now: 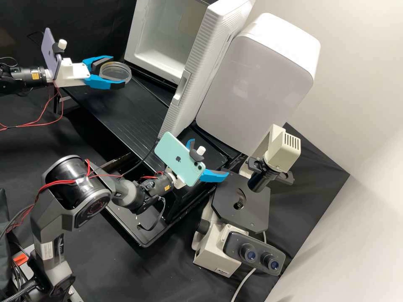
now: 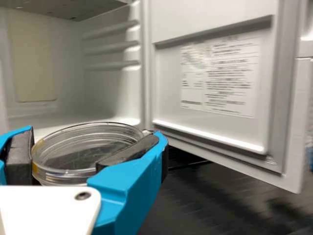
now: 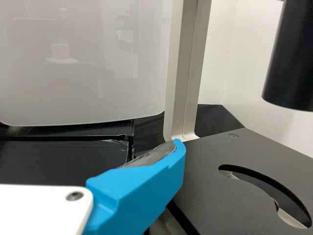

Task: Place the petri dish in the incubator

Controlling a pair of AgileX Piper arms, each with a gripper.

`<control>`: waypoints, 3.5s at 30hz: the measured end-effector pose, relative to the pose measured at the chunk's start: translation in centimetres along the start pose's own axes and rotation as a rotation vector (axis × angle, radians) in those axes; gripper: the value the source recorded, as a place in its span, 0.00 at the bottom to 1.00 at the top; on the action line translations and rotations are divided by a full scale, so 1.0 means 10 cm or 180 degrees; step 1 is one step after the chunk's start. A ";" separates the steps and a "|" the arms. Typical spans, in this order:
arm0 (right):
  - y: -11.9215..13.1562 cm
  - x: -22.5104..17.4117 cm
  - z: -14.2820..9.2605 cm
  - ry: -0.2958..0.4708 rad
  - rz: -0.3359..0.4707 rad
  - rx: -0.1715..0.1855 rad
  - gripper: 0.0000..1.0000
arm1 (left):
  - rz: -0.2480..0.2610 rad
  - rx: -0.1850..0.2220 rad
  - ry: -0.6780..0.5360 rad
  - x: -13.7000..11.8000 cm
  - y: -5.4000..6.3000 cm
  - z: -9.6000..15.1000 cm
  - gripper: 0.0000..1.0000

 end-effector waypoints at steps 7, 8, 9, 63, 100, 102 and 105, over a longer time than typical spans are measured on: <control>0.00 0.00 0.00 0.0000 0.0000 0.0000 1.00 | -0.0022 0.0204 -0.0107 0.26 0.04 0.12 0.00; 0.00 0.00 0.00 0.0000 0.0000 0.0000 1.00 | -0.0046 0.0241 -0.0096 0.30 0.03 0.12 0.00; 0.00 0.00 0.00 0.0000 0.0000 0.0000 1.00 | -0.0054 0.0254 -0.0079 0.34 0.03 0.12 0.00; 0.00 0.00 0.00 0.0000 0.0000 0.0000 1.00 | -0.0406 0.0074 0.1363 2.55 0.44 -0.32 0.00; 0.00 0.00 0.00 0.0000 0.0000 0.0000 1.00 | -0.0352 -0.0041 0.1466 2.93 0.13 -0.59 1.00; 0.00 0.00 0.00 0.0000 0.0000 0.0000 1.00 | -0.0352 -0.0041 0.1466 2.93 0.13 -0.59 1.00; 0.00 0.00 0.00 0.0000 0.0000 0.0000 1.00 | -0.0351 -0.0041 0.1472 2.93 0.13 -0.60 1.00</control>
